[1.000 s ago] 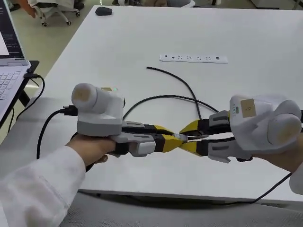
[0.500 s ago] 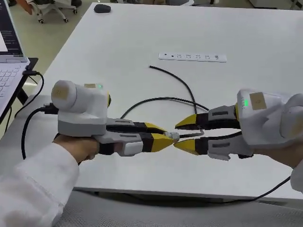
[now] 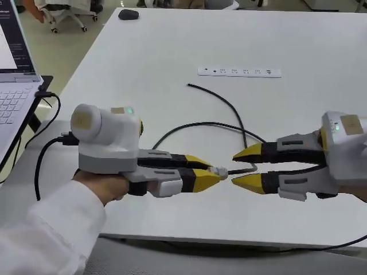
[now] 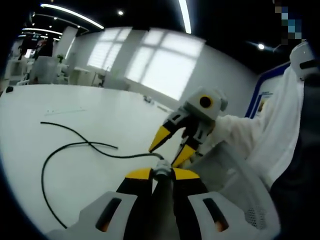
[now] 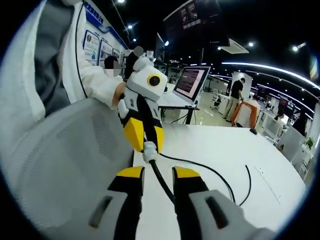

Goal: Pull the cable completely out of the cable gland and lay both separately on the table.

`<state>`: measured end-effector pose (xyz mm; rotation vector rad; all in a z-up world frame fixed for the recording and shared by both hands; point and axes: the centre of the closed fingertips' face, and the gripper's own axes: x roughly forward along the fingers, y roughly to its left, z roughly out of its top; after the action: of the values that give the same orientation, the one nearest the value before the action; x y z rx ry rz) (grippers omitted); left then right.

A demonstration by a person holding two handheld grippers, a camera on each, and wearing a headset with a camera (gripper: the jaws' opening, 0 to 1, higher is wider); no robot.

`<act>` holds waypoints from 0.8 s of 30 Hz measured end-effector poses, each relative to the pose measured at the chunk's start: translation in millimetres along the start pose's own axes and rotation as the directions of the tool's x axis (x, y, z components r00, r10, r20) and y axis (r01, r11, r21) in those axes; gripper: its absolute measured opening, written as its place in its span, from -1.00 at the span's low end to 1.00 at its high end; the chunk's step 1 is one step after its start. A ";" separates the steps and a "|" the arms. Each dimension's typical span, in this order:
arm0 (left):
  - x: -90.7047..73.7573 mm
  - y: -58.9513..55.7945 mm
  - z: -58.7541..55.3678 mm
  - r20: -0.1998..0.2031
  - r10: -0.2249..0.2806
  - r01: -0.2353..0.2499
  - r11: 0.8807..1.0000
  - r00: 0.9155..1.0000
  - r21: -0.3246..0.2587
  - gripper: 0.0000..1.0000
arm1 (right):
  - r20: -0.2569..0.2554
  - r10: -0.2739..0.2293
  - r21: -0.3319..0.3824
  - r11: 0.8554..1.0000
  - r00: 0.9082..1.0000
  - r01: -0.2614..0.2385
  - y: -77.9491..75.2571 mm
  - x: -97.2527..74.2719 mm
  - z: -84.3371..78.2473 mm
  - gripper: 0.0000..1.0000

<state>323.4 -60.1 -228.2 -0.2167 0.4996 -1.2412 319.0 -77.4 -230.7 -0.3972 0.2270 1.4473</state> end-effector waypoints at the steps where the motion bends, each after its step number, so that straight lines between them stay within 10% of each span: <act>1: 0.9 -2.8 2.9 0.009 -0.011 0.011 1.000 1.000 0.017 -0.68 | 0.040 0.018 0.033 0.999 0.999 -0.019 -0.1 -2.6 7.0 -0.56; 4: 2.8 -10.9 8.6 0.026 -0.035 0.033 0.998 0.999 0.060 -0.68 | 0.122 0.076 0.084 0.993 0.990 -0.087 3.3 -10.3 20.9 -0.54; 9: 4.9 -31.7 28.4 0.092 -0.112 0.095 0.980 0.989 0.173 -0.68 | 0.247 0.190 0.231 0.941 0.950 -0.249 15.0 -23.6 39.1 -0.45; 20: 7.1 -49.9 40.4 0.149 -0.140 0.102 0.966 0.979 0.238 -0.69 | 0.295 0.203 0.305 0.906 0.934 -0.293 16.9 -25.5 42.4 -0.67; 24: 6.0 -54.0 44.2 0.158 -0.145 0.086 0.939 0.977 0.333 -0.69 | 0.335 0.209 0.381 0.862 0.919 -0.335 20.1 -29.0 47.1 -0.71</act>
<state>300.0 -87.9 -168.3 -0.0773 0.1214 -1.3847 291.6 -83.8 -179.0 0.2189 0.3752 1.6615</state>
